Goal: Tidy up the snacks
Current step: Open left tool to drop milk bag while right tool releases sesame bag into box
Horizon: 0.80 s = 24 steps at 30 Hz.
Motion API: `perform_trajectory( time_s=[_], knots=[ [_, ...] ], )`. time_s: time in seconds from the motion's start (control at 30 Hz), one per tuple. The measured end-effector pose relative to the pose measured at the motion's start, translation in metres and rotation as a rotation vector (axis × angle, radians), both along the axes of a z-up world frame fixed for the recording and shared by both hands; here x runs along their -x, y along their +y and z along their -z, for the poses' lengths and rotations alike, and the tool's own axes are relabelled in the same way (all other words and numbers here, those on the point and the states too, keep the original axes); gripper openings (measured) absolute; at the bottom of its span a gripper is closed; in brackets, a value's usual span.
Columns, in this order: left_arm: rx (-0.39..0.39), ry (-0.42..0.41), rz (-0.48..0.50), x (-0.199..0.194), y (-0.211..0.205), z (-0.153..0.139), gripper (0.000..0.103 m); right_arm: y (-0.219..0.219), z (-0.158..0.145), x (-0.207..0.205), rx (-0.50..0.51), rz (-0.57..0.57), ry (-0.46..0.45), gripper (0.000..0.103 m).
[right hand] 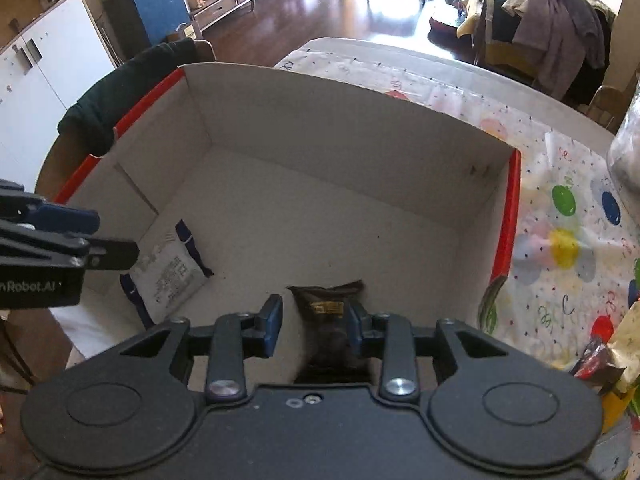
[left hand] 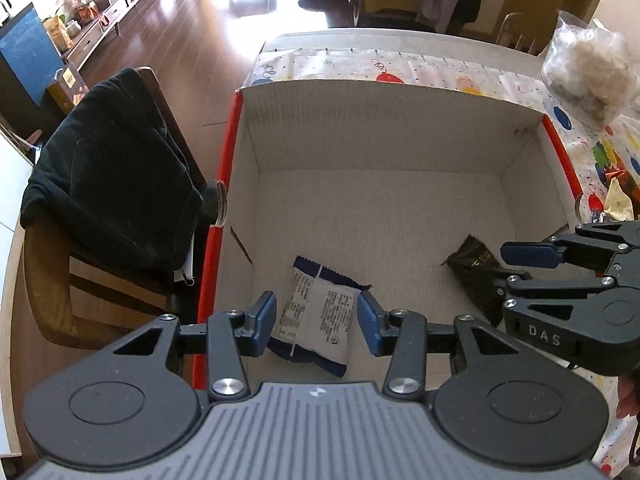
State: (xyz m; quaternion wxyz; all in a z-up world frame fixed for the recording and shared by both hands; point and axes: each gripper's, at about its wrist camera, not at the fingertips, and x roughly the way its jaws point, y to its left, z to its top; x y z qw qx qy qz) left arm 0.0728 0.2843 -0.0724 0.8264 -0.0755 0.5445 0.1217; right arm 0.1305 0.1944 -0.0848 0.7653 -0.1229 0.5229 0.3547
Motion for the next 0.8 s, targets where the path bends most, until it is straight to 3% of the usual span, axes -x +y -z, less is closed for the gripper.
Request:
perform_trajectory(
  time_s=[0.33, 0.8],
  knots=[
    [0.002, -0.060, 0.018, 0.012, -0.012, -0.017, 0.044, -0.021, -0.028, 0.001, -0.073, 0.042, 0.019, 0.037],
    [-0.004, -0.175, 0.079, 0.033, -0.050, -0.060, 0.045, -0.072, -0.077, 0.021, -0.209, 0.089, -0.023, 0.064]
  ],
)
